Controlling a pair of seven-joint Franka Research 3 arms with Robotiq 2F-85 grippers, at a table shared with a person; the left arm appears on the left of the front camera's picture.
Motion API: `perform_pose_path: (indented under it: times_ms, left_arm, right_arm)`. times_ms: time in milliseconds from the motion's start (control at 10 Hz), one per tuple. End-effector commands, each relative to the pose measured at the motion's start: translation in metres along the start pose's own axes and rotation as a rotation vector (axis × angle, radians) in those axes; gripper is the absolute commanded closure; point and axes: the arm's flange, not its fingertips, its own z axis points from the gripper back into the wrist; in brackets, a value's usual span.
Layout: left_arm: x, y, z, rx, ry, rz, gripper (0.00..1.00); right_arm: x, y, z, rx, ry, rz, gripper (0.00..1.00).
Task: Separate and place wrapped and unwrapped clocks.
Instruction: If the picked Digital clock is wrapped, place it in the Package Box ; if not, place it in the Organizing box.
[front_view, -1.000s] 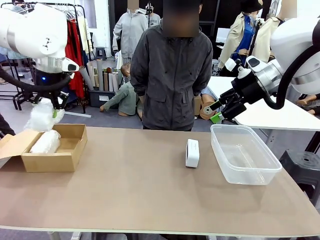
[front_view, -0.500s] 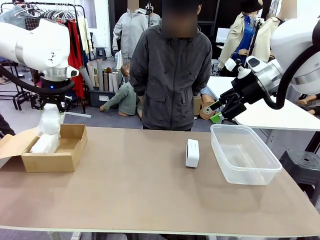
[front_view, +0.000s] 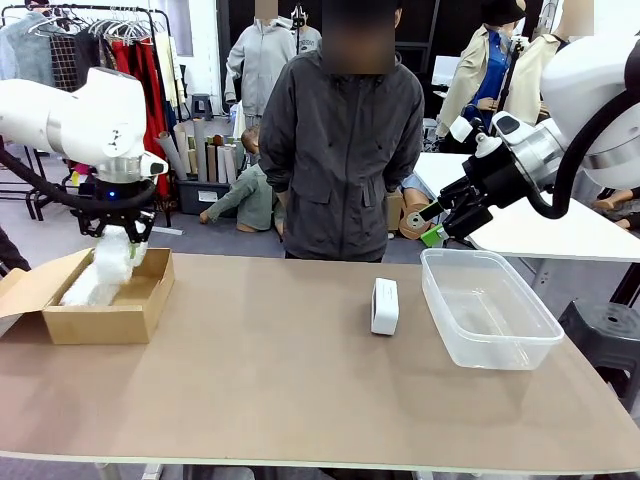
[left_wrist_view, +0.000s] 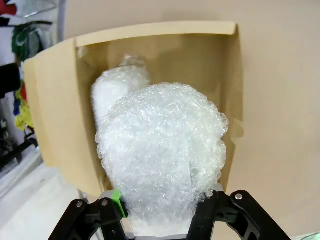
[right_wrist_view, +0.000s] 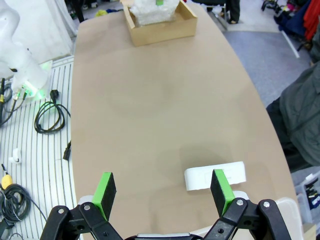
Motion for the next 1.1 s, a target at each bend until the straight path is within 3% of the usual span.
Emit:
perform_pose_path:
  times_ms: [0, 1000]
  left_arm:
    - [0.0, 0.006, -0.008, -0.051, 0.007, -0.018, 1.0]
    - [-0.019, -0.013, -0.074, -0.014, 0.028, -0.03, 1.0]
  right_arm:
    - [0.001, -0.001, 0.0, 0.003, -0.006, 0.008, 0.0]
    - [0.001, -0.001, 0.0, 0.003, -0.006, 0.008, 0.0]
